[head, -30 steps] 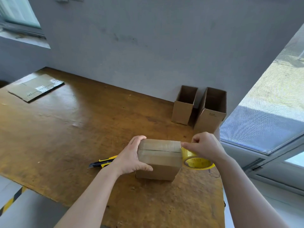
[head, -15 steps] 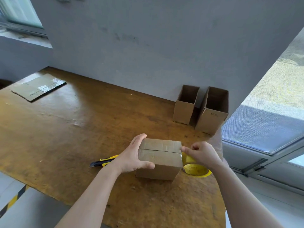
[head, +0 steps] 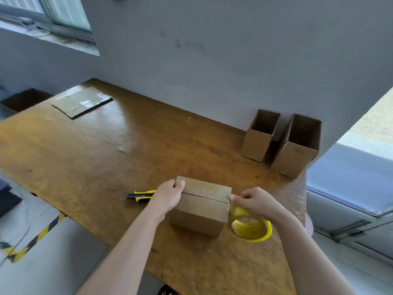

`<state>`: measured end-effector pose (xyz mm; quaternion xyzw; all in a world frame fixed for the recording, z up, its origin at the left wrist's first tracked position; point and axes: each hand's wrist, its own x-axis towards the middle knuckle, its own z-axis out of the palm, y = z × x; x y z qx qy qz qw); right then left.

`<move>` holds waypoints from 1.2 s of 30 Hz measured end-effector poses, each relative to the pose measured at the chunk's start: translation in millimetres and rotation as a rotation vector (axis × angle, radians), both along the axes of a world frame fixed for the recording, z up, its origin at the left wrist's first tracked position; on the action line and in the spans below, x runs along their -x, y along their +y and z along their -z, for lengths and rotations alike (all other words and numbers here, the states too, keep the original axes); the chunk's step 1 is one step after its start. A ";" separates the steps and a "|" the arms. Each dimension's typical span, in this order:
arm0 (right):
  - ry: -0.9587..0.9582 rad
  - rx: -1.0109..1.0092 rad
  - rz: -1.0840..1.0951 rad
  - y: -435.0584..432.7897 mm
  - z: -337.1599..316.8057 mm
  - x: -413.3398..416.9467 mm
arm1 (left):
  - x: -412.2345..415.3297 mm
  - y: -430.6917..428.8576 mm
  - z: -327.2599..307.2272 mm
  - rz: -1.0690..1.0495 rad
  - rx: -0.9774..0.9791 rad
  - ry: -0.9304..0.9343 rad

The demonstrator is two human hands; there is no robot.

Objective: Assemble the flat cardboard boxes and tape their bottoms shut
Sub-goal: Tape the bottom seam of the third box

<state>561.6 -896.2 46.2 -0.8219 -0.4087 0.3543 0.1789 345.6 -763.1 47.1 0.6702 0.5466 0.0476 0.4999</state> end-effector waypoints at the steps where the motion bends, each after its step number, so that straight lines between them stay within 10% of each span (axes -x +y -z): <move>1: 0.028 0.024 -0.039 3.3 -2.9 2.2 | 6.9 -0.6 0.5 -0.005 -0.015 0.019; 20: -0.004 -0.045 0.012 62.5 1.6 86.0 | 61.9 66.4 -1.3 -0.101 -0.167 -0.142; 27: -0.068 -0.110 0.312 72.0 3.1 96.2 | 21.3 78.5 -10.6 -0.056 -0.507 0.409; 33: -0.144 -0.135 0.461 78.7 1.9 105.5 | 19.3 89.6 -5.6 -0.038 -0.314 -0.115; 36: -0.090 -0.158 0.513 84.2 2.6 112.6 | 2.3 92.9 -3.4 0.148 -0.443 0.011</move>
